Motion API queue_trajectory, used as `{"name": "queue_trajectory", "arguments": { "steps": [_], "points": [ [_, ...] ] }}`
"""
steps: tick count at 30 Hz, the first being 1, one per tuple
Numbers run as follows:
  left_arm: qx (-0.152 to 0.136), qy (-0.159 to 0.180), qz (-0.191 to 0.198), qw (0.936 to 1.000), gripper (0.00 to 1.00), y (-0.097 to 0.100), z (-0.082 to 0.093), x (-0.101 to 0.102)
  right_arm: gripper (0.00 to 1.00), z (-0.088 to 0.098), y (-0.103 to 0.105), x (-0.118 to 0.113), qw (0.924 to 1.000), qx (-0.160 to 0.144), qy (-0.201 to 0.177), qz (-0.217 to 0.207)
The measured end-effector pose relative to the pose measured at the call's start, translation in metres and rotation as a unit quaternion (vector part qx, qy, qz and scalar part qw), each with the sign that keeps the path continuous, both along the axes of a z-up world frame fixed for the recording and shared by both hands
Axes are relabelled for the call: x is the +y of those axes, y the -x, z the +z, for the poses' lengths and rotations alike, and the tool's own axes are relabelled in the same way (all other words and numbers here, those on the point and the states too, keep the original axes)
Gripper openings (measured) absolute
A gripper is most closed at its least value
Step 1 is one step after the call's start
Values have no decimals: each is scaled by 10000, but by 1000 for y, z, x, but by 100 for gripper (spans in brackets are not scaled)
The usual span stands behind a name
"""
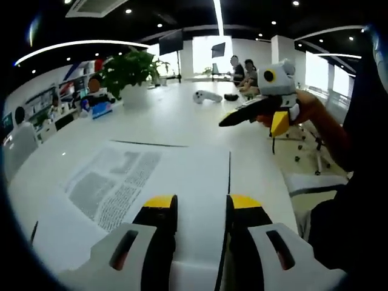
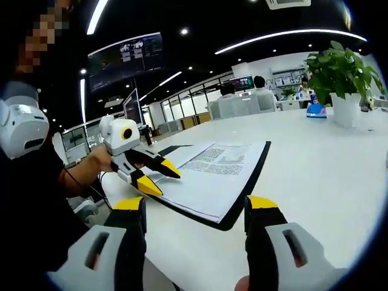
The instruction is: Flip through the bound document one page at a time
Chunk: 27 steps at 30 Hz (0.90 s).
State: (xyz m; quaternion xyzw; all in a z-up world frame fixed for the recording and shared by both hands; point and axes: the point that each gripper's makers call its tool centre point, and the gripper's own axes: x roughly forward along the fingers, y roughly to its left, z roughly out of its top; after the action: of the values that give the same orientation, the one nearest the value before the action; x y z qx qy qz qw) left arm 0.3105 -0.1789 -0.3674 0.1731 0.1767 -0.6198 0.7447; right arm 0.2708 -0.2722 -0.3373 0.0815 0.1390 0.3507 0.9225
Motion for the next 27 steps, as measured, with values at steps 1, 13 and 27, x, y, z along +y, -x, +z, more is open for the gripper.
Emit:
{"name": "queue_trajectory", "arguments": {
  "steps": [1,13,27],
  "points": [
    [3,-10,-9,10000,35,0,-1,0,65,0,0,0,10000,12,-22,0],
    [44,-166,20,9999,35,-5,-12,1,64,-8,2,-1,9999,103,-9,12],
    [555,-77,38,9984,36,-9,-14,7,64,-13,1,-3,9999,147,12,-25]
  ]
}}
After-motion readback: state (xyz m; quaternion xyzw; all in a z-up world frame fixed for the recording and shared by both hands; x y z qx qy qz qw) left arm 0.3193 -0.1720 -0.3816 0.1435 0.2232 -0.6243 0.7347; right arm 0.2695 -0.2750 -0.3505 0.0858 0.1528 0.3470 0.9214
